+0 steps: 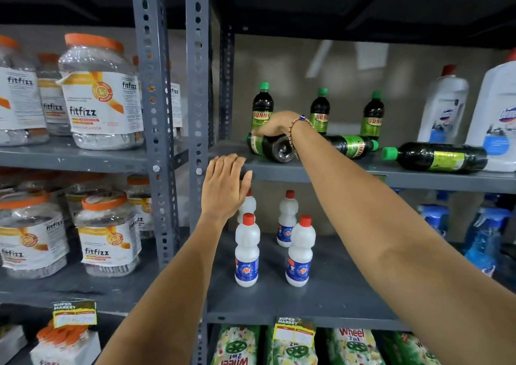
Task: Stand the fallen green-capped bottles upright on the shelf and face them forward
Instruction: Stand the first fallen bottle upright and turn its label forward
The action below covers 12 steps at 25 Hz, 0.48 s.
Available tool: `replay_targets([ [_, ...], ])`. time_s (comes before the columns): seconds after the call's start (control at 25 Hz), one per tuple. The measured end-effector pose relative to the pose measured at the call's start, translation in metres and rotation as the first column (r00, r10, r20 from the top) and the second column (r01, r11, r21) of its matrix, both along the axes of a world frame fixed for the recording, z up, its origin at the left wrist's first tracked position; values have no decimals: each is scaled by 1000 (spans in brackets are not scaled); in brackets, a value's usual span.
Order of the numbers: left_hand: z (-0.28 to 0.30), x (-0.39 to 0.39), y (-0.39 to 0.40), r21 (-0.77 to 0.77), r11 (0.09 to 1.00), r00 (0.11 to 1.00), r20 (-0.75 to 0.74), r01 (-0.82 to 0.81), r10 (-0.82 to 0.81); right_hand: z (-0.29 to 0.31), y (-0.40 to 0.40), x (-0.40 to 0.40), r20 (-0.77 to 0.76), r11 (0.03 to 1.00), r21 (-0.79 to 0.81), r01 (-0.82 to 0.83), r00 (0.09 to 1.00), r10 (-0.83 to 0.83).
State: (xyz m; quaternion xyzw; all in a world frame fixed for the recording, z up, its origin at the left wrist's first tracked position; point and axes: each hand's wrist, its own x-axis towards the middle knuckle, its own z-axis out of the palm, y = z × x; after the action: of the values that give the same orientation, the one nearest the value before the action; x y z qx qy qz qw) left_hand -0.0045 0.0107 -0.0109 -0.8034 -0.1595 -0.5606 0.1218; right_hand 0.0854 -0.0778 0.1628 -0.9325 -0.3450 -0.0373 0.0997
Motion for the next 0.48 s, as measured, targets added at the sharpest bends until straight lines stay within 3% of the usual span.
replay_targets([
  [0.2, 3, -4, 0, 14, 1000, 1000, -19, -6, 6, -6, 0, -15, -309, 981, 125, -148, 934, 181],
  [0.32, 3, -4, 1, 19, 1000, 999, -38, -20, 21, -17, 9, -11, -267, 935, 346, -82, 946, 182],
  [0.48, 2, -3, 4, 35, 998, 998, -45, -44, 45, -40, 17, -1, -142, 678, 735, -19, 973, 182],
])
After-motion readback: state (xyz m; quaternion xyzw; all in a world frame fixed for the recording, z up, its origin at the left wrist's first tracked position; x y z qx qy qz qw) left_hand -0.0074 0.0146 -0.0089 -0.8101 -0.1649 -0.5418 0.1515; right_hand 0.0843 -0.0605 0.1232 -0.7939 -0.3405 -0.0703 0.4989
